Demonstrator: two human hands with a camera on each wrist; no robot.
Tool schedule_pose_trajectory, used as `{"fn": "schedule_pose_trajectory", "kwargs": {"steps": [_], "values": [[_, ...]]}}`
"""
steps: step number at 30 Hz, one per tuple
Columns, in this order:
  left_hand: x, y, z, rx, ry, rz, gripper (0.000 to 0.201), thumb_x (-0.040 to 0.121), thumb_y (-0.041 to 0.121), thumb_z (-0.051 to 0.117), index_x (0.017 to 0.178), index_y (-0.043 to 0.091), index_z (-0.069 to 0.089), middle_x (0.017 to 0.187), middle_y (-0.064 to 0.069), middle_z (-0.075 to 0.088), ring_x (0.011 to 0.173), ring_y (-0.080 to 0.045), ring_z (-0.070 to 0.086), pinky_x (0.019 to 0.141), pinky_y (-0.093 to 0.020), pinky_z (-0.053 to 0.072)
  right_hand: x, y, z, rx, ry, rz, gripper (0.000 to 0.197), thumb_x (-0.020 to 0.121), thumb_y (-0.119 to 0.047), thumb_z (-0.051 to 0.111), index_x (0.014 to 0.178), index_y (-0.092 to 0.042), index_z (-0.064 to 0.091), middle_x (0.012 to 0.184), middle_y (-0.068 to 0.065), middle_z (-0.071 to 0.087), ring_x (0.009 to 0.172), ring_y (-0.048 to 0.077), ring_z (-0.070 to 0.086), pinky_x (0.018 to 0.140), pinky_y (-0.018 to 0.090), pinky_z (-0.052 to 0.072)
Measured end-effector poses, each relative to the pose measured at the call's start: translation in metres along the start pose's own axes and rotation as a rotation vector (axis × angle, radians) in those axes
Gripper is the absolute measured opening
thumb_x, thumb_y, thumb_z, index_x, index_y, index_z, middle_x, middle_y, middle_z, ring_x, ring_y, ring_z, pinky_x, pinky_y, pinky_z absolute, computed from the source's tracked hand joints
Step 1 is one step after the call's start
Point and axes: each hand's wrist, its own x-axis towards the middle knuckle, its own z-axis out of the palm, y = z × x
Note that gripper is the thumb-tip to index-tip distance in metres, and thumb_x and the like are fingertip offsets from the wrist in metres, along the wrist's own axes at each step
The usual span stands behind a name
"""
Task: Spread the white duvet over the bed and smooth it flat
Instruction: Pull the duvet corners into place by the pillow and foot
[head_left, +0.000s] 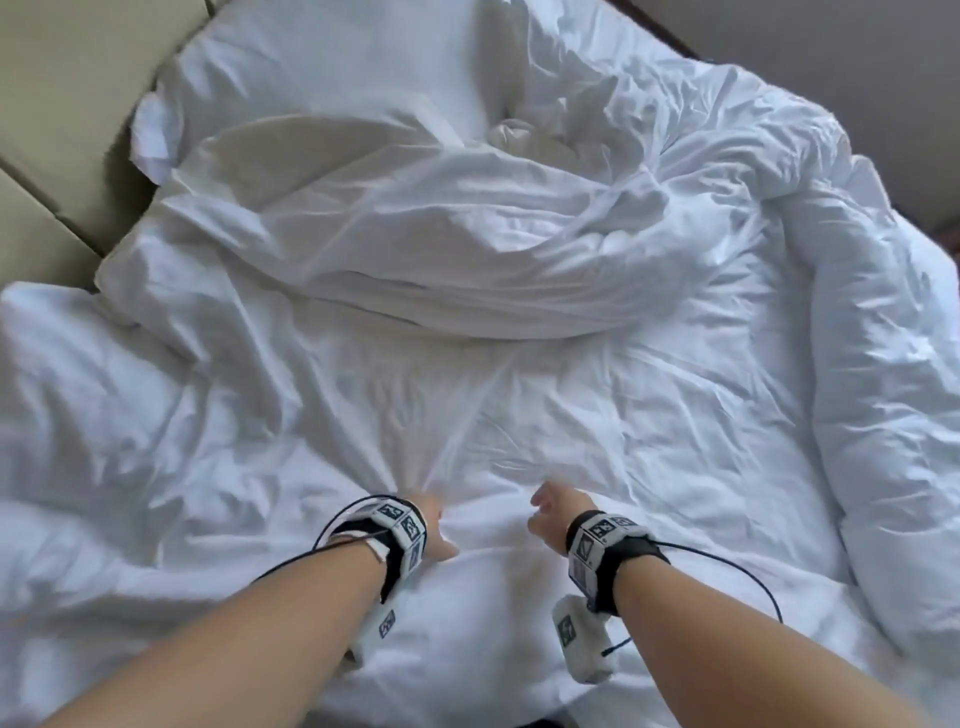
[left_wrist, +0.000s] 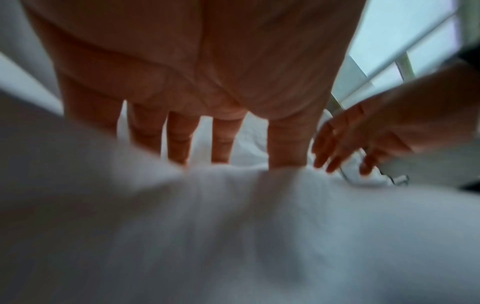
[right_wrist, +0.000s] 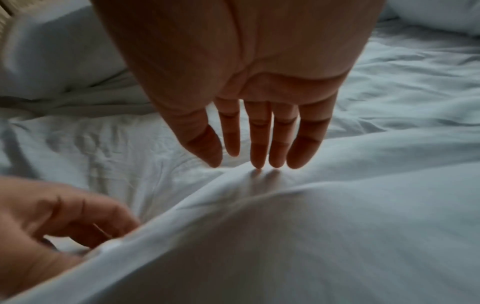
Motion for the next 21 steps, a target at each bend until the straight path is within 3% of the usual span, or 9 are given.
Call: {"fn": "schedule_pose_trajectory", "kwargs": {"steps": [3, 6, 9, 11, 13, 15, 16, 18, 21], "values": [[-0.01, 0.008, 0.027, 0.064, 0.026, -0.035, 0.066, 0.083, 0.047, 0.059, 0.139, 0.016, 0.042, 0.144, -0.01, 0.046, 0.132, -0.027, 0.046, 0.108, -0.033, 0.038, -0.004, 0.013, 0.013, -0.001, -0.001, -0.026, 0.032, 0.084, -0.022, 0.057, 0.116, -0.019, 0.057, 0.116, -0.001, 0.064, 0.105, 0.019, 0.059, 0.084, 0.022, 0.044], [-0.02, 0.017, 0.036, 0.089, 0.043, -0.092, 0.064, 0.085, 0.051, 0.055, 0.135, 0.012, 0.046, 0.138, -0.011, 0.053, 0.126, -0.029, 0.052, 0.103, -0.035, 0.042, -0.013, 0.029, 0.029, 0.015, -0.038, -0.041, 0.029, 0.082, -0.02, 0.058, 0.111, -0.02, 0.06, 0.112, 0.002, 0.065, 0.099, 0.021, 0.061, 0.078, 0.021, 0.044], [-0.028, 0.031, 0.047, 0.101, 0.058, -0.13, 0.054, 0.087, 0.05, 0.053, 0.122, 0.009, 0.056, 0.125, -0.013, 0.062, 0.115, -0.031, 0.059, 0.093, -0.034, 0.046, -0.024, 0.053, 0.052, 0.024, -0.051, -0.094, 0.004, 0.08, -0.023, 0.062, 0.083, -0.024, 0.059, 0.096, 0.003, 0.062, 0.087, 0.021, 0.059, 0.074, 0.023, 0.047], [-0.037, 0.042, 0.061, 0.098, 0.037, -0.159, 0.05, 0.087, 0.05, 0.052, 0.113, 0.008, 0.063, 0.12, -0.013, 0.066, 0.105, -0.029, 0.063, 0.087, -0.03, 0.047, -0.031, 0.076, 0.069, 0.029, -0.05, -0.122, 0.019, 0.079, -0.032, 0.065, 0.069, -0.028, 0.05, 0.092, 0.001, 0.062, 0.085, 0.02, 0.059, 0.073, 0.024, 0.048], [-0.051, 0.058, 0.078, 0.054, -0.011, -0.168, 0.046, 0.091, 0.047, 0.05, 0.111, 0.009, 0.065, 0.124, -0.013, 0.065, 0.097, -0.025, 0.061, 0.084, -0.026, 0.046, -0.043, 0.105, 0.081, -0.002, -0.089, -0.15, 0.026, 0.077, -0.048, 0.067, 0.082, -0.027, 0.053, 0.102, 0.001, 0.064, 0.094, 0.019, 0.061, 0.075, 0.024, 0.046], [-0.063, 0.071, 0.101, 0.044, -0.065, -0.15, 0.052, 0.096, 0.043, 0.046, 0.132, 0.006, 0.052, 0.139, -0.01, 0.053, 0.117, -0.025, 0.054, 0.092, -0.024, 0.039, -0.053, 0.139, 0.099, -0.052, -0.187, -0.205, 0.062, 0.071, -0.062, 0.067, 0.118, -0.025, 0.051, 0.127, 0.002, 0.058, 0.112, 0.02, 0.057, 0.092, 0.029, 0.046], [-0.066, 0.076, 0.116, 0.037, -0.063, -0.15, 0.062, 0.094, 0.048, 0.048, 0.14, 0.007, 0.042, 0.147, -0.01, 0.044, 0.13, -0.026, 0.046, 0.101, -0.025, 0.035, -0.059, 0.155, 0.109, -0.12, -0.223, -0.252, 0.083, 0.067, -0.066, 0.068, 0.135, -0.025, 0.04, 0.14, 0.002, 0.048, 0.125, 0.022, 0.049, 0.103, 0.034, 0.041], [-0.064, 0.079, 0.154, 0.041, -0.02, -0.206, 0.092, 0.079, 0.065, 0.057, 0.149, 0.015, 0.023, 0.155, -0.009, 0.028, 0.142, -0.028, 0.03, 0.114, -0.036, 0.027, -0.067, 0.184, 0.135, -0.328, -0.182, -0.371, 0.115, 0.059, -0.066, 0.073, 0.148, -0.03, 0.01, 0.158, 0.001, 0.014, 0.145, 0.025, 0.017, 0.116, 0.046, 0.02], [-0.057, 0.085, 0.214, 0.242, 0.149, -0.288, 0.123, 0.056, 0.073, 0.068, 0.15, 0.032, 0.002, 0.16, -0.008, -0.001, 0.148, -0.033, 0.005, 0.116, -0.052, 0.013, -0.063, 0.221, 0.178, -0.486, 0.011, -0.445, 0.124, 0.063, -0.047, 0.079, 0.145, -0.039, -0.014, 0.156, 0.004, -0.022, 0.145, 0.03, -0.019, 0.114, 0.057, 0.007]]}}
